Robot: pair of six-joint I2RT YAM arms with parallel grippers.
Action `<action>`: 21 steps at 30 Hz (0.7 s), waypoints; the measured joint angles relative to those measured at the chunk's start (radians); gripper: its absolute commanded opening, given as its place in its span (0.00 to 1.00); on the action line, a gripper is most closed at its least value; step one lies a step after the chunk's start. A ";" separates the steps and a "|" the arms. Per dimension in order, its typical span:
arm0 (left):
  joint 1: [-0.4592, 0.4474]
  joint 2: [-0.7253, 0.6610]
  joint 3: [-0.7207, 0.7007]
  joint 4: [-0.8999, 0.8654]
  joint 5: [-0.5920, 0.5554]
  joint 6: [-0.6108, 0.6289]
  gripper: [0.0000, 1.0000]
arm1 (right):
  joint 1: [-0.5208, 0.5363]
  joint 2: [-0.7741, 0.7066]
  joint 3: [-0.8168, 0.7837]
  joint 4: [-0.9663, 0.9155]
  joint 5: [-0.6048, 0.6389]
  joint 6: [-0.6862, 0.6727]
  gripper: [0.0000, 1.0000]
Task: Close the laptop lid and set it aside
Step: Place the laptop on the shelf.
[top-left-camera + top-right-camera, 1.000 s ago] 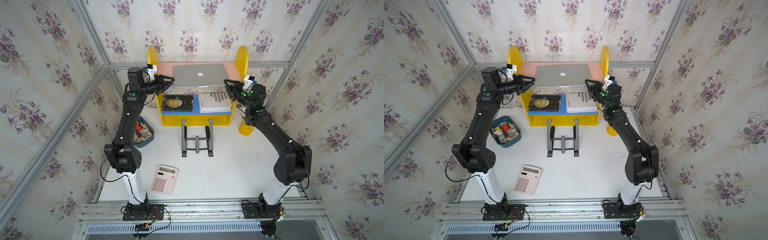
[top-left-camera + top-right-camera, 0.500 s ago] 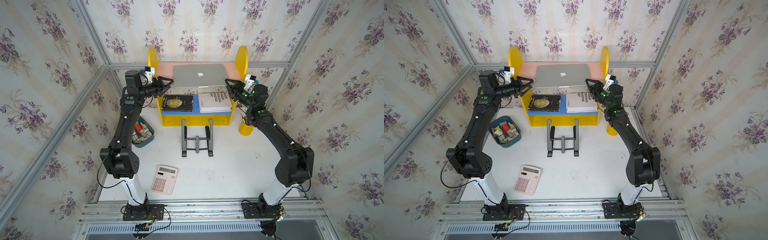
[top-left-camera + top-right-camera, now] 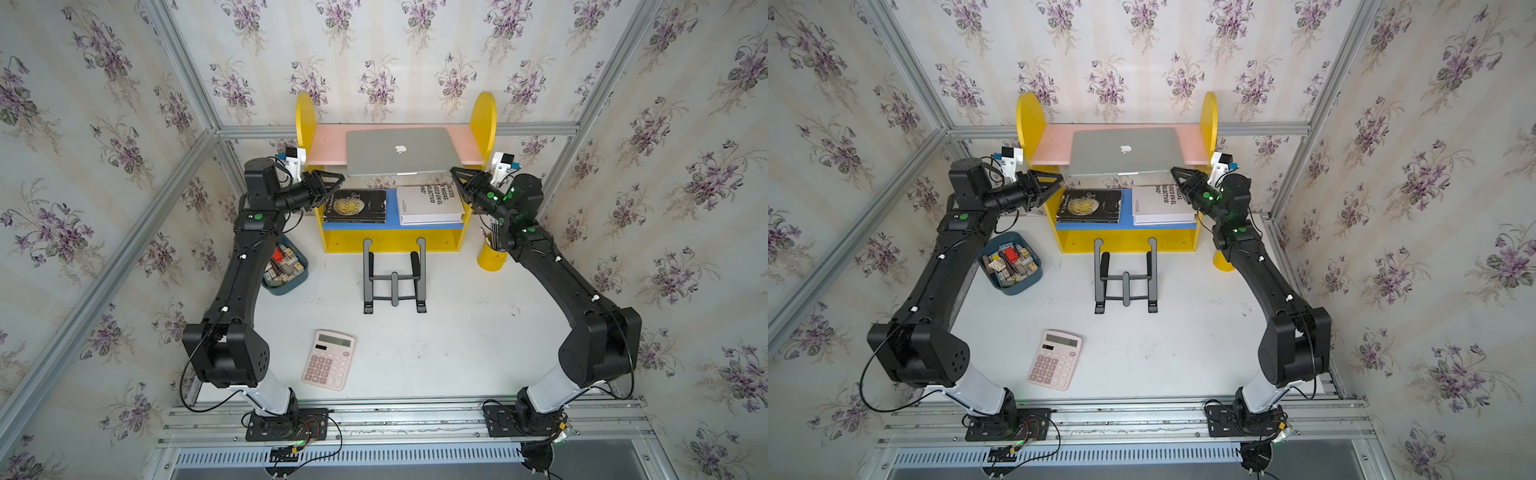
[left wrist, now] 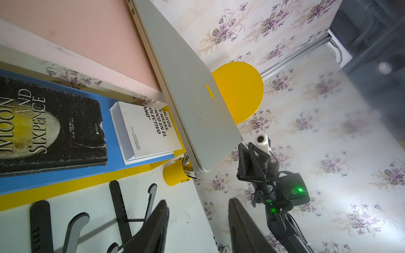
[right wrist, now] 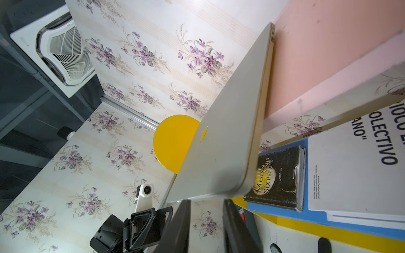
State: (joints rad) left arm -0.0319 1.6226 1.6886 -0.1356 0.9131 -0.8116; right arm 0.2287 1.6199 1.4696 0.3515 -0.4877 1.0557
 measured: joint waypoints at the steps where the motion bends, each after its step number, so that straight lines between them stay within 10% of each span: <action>1: -0.005 -0.009 -0.014 0.006 0.000 0.004 0.37 | 0.000 -0.002 0.000 -0.007 -0.003 -0.010 0.03; 11: -0.068 -0.024 -0.044 -0.007 -0.010 0.061 0.04 | 0.001 0.020 0.065 -0.110 -0.052 -0.097 0.00; 21: -0.150 0.053 0.059 -0.097 -0.047 0.147 0.00 | 0.031 0.114 0.243 -0.300 -0.087 -0.221 0.00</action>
State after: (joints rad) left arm -0.1814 1.6760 1.7473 -0.2321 0.8661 -0.6643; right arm 0.2596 1.7340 1.7126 0.0517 -0.5751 0.8349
